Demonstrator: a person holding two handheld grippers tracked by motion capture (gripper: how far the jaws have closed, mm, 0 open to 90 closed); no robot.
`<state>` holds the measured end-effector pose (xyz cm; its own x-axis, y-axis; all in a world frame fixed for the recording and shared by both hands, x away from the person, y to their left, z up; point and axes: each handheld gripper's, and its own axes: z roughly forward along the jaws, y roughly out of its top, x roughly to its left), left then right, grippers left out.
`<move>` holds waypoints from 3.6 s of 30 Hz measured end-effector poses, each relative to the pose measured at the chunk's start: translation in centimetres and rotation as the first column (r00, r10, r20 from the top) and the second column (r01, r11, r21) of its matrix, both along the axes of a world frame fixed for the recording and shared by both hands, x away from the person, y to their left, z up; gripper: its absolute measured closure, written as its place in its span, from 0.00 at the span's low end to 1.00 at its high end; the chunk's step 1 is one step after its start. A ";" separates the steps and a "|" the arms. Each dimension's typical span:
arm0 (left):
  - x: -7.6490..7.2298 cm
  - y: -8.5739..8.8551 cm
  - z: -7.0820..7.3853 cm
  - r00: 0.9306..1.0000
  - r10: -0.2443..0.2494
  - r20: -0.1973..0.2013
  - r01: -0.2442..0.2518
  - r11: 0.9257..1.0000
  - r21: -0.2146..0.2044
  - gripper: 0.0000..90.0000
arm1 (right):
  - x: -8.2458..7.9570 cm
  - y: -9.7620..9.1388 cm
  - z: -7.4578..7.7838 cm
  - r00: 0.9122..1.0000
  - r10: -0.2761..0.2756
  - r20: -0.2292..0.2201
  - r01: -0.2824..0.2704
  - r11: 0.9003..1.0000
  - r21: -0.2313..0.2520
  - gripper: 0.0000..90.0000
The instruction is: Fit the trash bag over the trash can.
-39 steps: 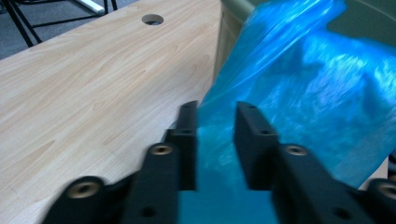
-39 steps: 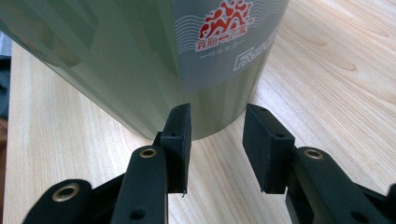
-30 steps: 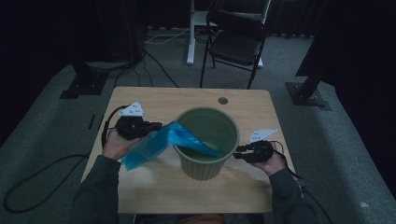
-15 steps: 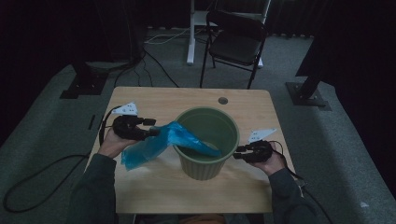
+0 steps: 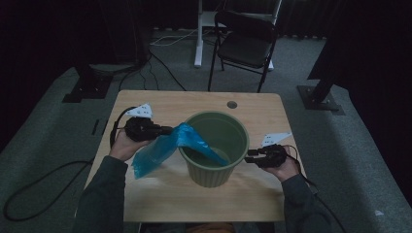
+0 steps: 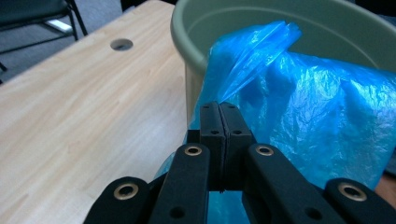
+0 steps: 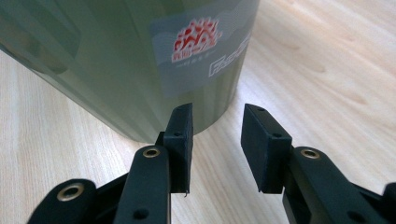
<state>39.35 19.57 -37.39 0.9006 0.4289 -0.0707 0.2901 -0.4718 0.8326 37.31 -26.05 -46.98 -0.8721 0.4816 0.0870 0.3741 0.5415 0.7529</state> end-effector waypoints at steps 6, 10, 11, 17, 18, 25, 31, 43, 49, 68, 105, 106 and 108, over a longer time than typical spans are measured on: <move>-0.2 -1.5 1.8 0.999 0.012 0.052 -0.013 0.999 0.030 0.99 | 0.0 -1.2 1.8 0.999 -0.032 0.020 0.032 0.999 0.011 0.80; 0.0 -2.5 2.7 0.997 0.009 0.075 -0.012 0.999 0.040 0.99 | -0.5 -2.1 3.6 0.998 -0.051 0.045 0.050 0.998 0.030 0.83; 0.0 -2.5 2.7 0.997 0.009 0.075 -0.012 0.999 0.040 0.99 | -0.7 -2.3 4.0 0.997 -0.059 0.053 0.057 0.998 0.034 0.83; 0.2 -4.6 3.8 0.995 -0.003 0.103 -0.003 0.999 0.053 0.99 | -1.3 -2.9 7.0 0.990 -0.094 0.102 0.086 0.992 0.087 0.81; 0.3 -5.3 3.9 0.994 -0.007 0.109 0.000 0.998 0.065 0.99 | -1.4 -2.6 7.4 0.990 -0.090 0.111 0.081 0.993 0.084 0.81; 0.5 -7.3 4.2 0.992 -0.032 0.119 0.022 0.997 0.080 0.99 | -1.0 -0.8 9.8 0.986 -0.063 0.152 0.053 0.996 0.072 0.80; 0.6 -8.3 4.2 0.992 -0.042 0.121 0.033 0.997 0.072 0.99 | -0.9 0.6 11.1 0.986 -0.024 0.168 0.007 0.995 0.096 0.79; 0.6 -10.8 4.2 0.989 -0.065 0.131 0.053 0.994 0.093 0.99 | -0.5 6.5 12.8 0.976 0.094 0.194 -0.115 0.988 0.100 0.68; 0.3 -11.0 4.3 0.988 -0.059 0.140 0.047 0.995 0.090 0.91 | 0.3 7.7 12.4 0.981 0.078 0.178 -0.093 0.993 0.077 0.87; -1.1 -4.3 3.0 0.998 0.049 0.045 -0.049 0.999 0.006 0.52 | 0.7 6.4 11.5 0.983 -0.004 0.186 -0.006 0.998 0.056 0.94; -2.1 -8.1 3.1 0.982 0.063 0.175 -0.075 0.995 0.064 0.99 | 1.8 9.4 15.2 0.968 0.054 0.247 -0.067 0.997 0.047 0.74; -2.1 -8.1 3.1 0.983 0.061 0.175 -0.073 0.996 0.060 0.99 | 1.9 9.7 15.2 0.966 0.057 0.251 -0.070 0.997 0.044 0.74; -2.2 -8.2 3.1 0.982 0.058 0.180 -0.070 0.996 0.063 0.99 | 2.1 10.2 15.2 0.967 0.063 0.249 -0.076 0.996 0.042 0.75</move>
<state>37.15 11.40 -34.26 0.8668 0.4842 0.1193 0.1721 -0.5149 0.8398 39.40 -15.88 -31.73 -0.9007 0.4196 -0.1125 0.1361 0.5185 0.8442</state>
